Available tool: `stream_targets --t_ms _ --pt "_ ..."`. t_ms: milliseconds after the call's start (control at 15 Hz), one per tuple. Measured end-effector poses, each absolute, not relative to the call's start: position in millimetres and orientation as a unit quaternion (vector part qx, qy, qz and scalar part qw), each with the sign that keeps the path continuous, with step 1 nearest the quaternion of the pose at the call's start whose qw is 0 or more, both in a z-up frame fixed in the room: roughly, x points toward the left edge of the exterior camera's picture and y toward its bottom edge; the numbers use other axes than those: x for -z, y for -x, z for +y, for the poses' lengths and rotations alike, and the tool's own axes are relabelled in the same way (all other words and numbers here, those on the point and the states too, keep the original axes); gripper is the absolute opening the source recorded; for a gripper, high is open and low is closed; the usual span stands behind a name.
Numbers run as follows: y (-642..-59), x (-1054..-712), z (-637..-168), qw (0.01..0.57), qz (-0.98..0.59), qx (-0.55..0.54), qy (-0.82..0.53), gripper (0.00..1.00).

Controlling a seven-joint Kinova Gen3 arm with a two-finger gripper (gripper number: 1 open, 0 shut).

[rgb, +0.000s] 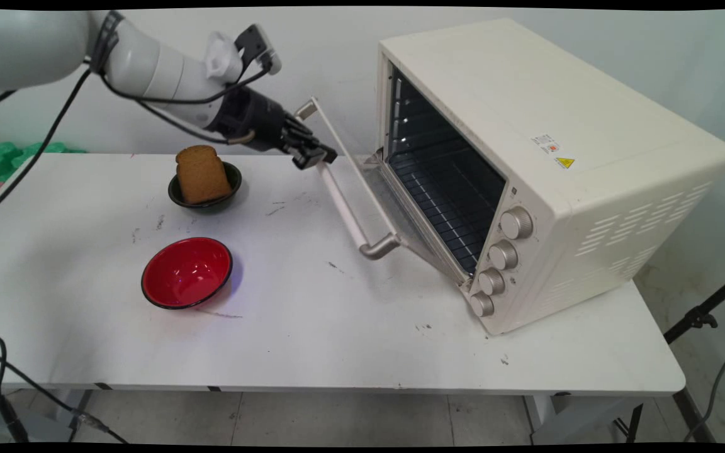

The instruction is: Open the oven

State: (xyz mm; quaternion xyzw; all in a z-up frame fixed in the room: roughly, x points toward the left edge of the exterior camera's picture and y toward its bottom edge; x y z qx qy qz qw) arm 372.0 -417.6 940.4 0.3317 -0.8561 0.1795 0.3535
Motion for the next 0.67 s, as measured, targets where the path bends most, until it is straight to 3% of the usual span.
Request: stream_targets --t_ms 667 --pt "-409.6 -881.1 -386.9 0.36 -0.85 -0.176 -0.341 0.0"
